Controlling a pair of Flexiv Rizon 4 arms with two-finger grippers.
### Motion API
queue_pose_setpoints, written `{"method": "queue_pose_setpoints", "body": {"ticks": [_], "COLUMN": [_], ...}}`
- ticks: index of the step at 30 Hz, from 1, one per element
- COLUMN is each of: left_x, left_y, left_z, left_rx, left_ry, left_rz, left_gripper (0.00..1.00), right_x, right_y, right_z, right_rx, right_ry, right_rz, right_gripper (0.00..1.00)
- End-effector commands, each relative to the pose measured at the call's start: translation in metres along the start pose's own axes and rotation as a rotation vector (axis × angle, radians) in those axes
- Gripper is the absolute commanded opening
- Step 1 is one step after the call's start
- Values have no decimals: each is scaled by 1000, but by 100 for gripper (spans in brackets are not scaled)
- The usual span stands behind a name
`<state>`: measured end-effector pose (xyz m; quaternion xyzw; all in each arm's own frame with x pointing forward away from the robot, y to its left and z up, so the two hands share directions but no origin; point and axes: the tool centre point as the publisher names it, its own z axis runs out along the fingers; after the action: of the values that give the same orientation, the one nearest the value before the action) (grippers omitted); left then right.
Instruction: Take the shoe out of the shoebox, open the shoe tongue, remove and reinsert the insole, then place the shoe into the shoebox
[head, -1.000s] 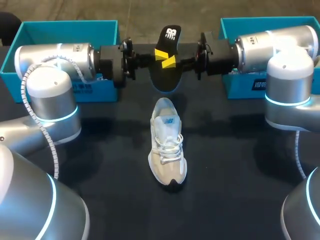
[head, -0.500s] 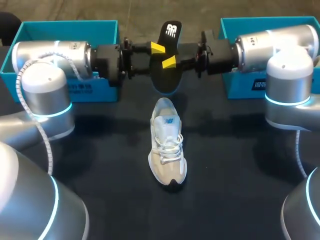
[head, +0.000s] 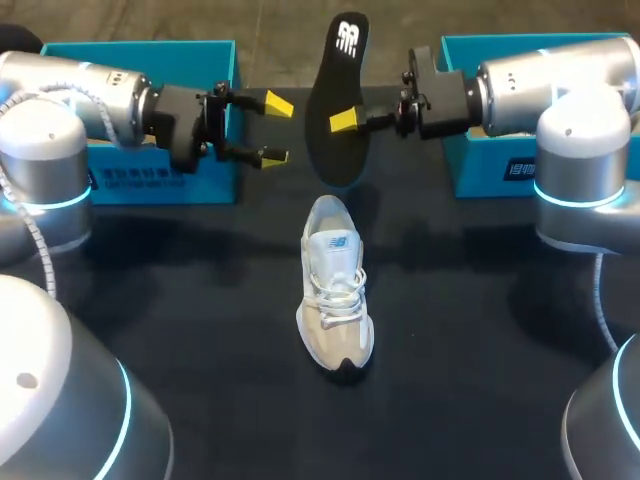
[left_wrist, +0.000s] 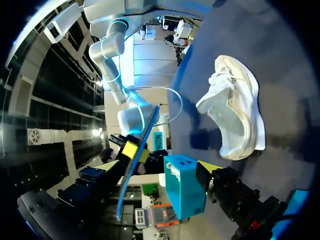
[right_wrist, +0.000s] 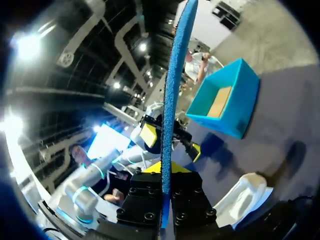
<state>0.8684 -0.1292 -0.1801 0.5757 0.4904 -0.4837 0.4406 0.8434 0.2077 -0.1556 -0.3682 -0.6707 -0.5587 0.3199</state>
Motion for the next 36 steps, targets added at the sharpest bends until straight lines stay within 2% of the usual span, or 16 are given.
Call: {"method": "queue_pose_setpoints", "body": {"ticks": [1,3,5,26,27,29,30,34,36], "left_x": [4,7,14,14,13,12,13,16,16], "left_y": [-7,-9,-11,-11,-12,-15,-18,-28,-32], "left_z": [-9,-11,-10,-10,-9,-10,-10,-11,-11], "left_rx": [17,46,80,80,47,20,19,16,-12], "left_ry": [22,56,136,136,113,124,129,159,167], "left_rz": [-10,-20,-66,-66,-141,-240,-297,-512,-616], "left_gripper": [100,100,100,100,100,100,100,100,100], "right_x": [3,5,5,5,1,-4,-7,-18,-22], "right_y": [8,8,8,8,7,6,6,5,5], "right_z": [0,0,0,0,1,1,1,-1,-1], "right_rx": [15,-3,-3,-3,-11,-32,-35,-39,-37], "right_ry": [-9,-15,-15,-15,-23,-37,-25,-47,-44], "right_rz": [-56,-89,-89,-89,-149,-176,-244,-363,-426], "right_gripper": [0,0,0,0,0,0,0,0,0]}}
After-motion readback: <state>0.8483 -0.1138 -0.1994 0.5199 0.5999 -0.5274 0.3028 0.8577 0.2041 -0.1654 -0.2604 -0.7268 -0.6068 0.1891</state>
